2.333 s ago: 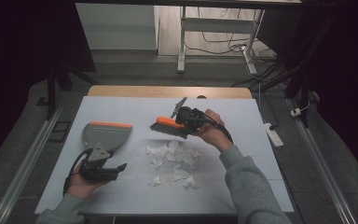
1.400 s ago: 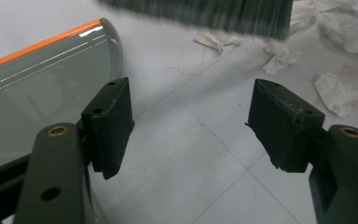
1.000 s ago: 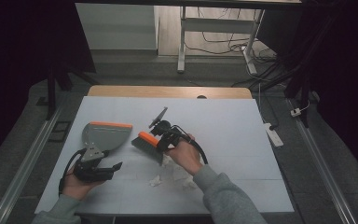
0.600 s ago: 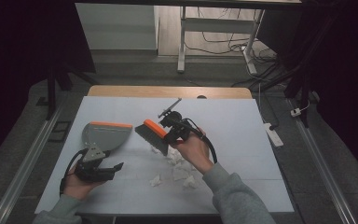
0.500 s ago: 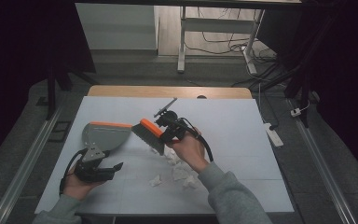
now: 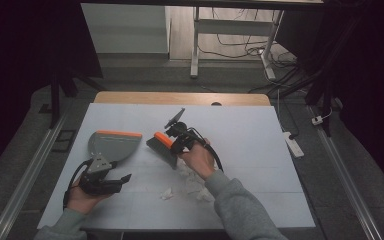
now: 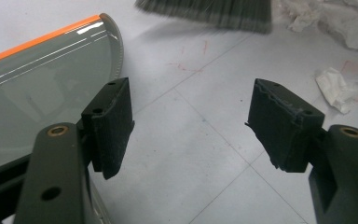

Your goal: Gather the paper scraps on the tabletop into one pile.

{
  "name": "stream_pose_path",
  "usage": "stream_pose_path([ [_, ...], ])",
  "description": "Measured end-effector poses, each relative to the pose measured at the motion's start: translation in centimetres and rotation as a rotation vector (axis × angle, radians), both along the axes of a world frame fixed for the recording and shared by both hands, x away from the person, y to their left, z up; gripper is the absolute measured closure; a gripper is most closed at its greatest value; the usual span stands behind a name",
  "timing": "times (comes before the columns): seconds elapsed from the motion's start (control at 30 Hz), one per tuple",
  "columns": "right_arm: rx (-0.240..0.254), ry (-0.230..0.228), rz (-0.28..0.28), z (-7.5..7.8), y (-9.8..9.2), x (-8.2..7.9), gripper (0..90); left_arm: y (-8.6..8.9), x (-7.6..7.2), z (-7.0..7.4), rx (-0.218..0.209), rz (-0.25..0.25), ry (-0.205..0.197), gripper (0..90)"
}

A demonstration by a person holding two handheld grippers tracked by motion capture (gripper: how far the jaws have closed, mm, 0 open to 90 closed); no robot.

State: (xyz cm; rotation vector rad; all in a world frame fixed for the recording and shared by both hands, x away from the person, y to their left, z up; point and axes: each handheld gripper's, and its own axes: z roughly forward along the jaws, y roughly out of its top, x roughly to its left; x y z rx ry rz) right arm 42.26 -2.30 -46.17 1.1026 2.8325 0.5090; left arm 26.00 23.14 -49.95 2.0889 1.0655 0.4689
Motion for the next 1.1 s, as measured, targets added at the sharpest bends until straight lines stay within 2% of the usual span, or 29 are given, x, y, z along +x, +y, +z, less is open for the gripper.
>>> stream_pose_path([
  [0.1,-0.01,-0.023,-0.016,0.4,-1.3,-0.2,67.4,-0.2,0.0,0.0,0.005,-0.005,0.002,30.9],
  [0.13,0.001,-0.03,-0.02,0.6,-1.7,-0.3,67.4,-0.2,0.0,0.0,0.005,-0.006,0.002,30.9],
  [0.2,0.057,-0.03,-0.016,1.4,-2.4,-0.6,67.4,-0.3,0.0,0.0,0.006,-0.006,0.003,30.9],
  [0.27,0.094,-0.059,-0.005,2.5,-2.8,-1.3,67.4,-0.2,0.0,0.0,0.005,-0.003,0.003,30.9],
  [0.37,0.13,-0.101,0.034,4.2,-3.6,-2.3,67.4,-0.1,0.0,0.0,0.004,0.001,0.001,30.9],
  [0.53,0.175,-0.115,0.06,6.0,-4.9,-4.1,67.4,0.0,0.0,0.0,0.001,0.008,0.001,30.9],
  [0.63,0.163,-0.099,0.094,5.9,-5.3,-5.4,67.4,0.1,0.0,0.0,0.0,0.01,0.001,30.9],
  [0.8,0.126,-0.063,0.224,4.4,-5.2,-8.4,67.4,0.4,0.0,0.1,-0.005,0.024,0.0,30.9],
  [0.9,0.088,-0.048,0.308,3.5,-4.7,-10.2,67.4,0.5,0.1,0.0,-0.006,0.027,0.002,30.9],
  [1.0,0.051,-0.029,0.369,2.7,-3.7,-11.9,67.4,0.4,0.1,-0.1,-0.002,0.024,0.004,30.9],
  [1.1,0.005,-0.021,0.421,1.7,-2.5,-13.0,67.4,0.3,0.1,-0.1,0.0,0.023,0.004,30.9],
])
